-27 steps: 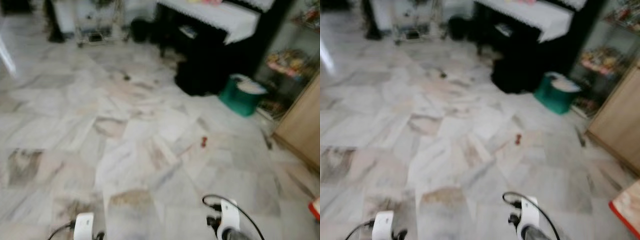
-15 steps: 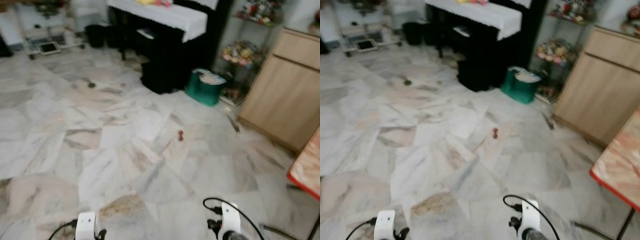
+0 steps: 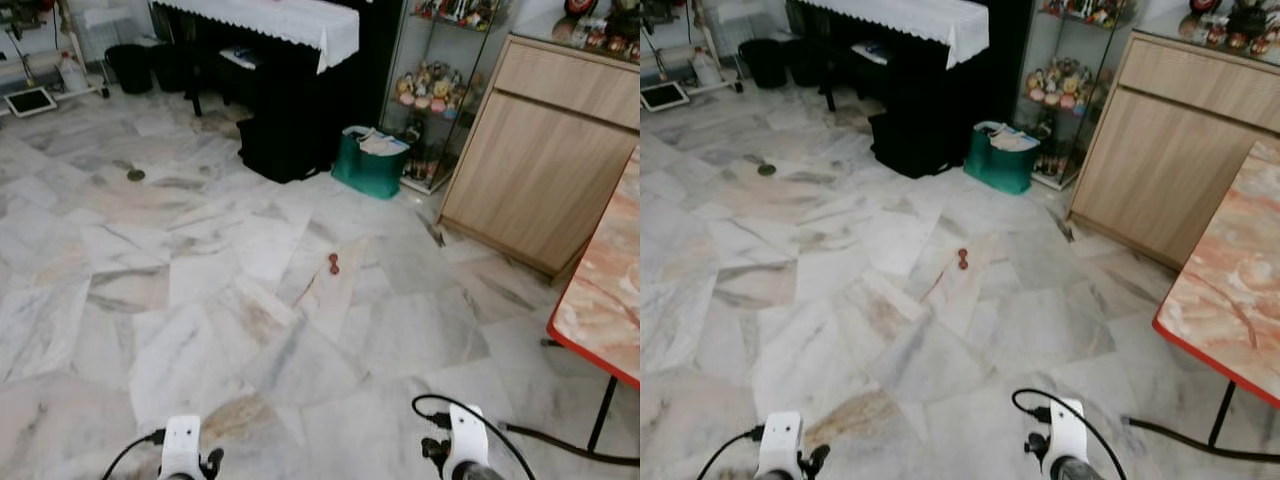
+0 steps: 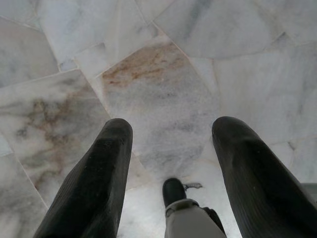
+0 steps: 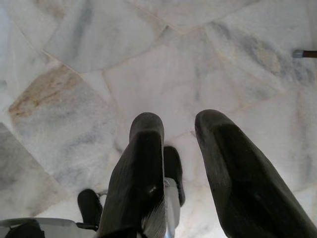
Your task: Setting the table
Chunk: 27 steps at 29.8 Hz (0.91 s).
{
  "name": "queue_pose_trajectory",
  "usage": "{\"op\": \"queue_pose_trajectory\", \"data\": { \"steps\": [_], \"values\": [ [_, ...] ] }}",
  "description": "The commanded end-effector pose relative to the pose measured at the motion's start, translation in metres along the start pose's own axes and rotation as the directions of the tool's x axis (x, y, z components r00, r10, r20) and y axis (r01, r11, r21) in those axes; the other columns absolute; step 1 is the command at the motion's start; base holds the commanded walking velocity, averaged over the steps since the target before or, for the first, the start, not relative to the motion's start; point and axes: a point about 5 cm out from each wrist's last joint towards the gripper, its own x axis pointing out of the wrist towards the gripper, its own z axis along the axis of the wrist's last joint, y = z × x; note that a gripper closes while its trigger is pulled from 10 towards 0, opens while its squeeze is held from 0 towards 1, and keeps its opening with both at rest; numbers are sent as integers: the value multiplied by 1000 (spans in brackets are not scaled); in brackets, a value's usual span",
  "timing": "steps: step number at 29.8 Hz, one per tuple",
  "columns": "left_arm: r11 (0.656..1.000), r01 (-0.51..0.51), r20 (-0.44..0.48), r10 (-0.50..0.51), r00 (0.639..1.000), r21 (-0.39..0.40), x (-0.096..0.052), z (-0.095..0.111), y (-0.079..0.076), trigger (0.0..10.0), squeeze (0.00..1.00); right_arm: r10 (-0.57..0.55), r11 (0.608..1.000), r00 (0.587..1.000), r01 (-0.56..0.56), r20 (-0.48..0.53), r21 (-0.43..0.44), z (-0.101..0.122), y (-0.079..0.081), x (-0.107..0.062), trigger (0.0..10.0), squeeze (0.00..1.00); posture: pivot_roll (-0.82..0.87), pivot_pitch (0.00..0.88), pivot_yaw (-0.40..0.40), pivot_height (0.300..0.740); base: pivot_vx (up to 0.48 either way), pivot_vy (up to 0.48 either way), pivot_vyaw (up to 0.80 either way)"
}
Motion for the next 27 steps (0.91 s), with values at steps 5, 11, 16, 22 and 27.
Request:
{"op": "queue_pose_trajectory", "data": {
  "steps": [5, 11, 16, 22, 27],
  "values": [
    [1000, -23, 9, 23, 1000, 4, 0, 2, 2, 10000, 0, -6, 1000, 1000, 6, 3, -1, 1, -3, 0, 10000, 0, -38, 0, -15, 740, 0, 0, -508],
    [999, -41, 15, 41, 999, 16, 0, 3, 6, 10000, 0, -8, 1000, 1000, 7, 22, 17, 2, -2, 0, 10000, 0, -38, 0, -15, 736, 0, 0, 0],
    [998, -51, 26, 50, 998, 34, 1, 7, 8, 10000, 0, -13, 1000, 1000, 12, 28, 25, 2, -2, 0, 10000, 0, -38, 0, -14, 736, 0, -114, 0],
    [998, -55, 32, 53, 998, 38, 1, 8, 7, 10000, 0, -21, 999, 999, 20, 29, 26, 3, -3, 0, 10000, 0, -39, 0, -15, 736, 0, -311, 0],
    [998, -53, 38, 51, 998, 37, 1, 9, 5, 10000, 0, -26, 999, 999, 26, 24, 24, 2, -3, 0, 10000, 0, -42, 0, -14, 736, 0, -313, -88]
  ]
}}
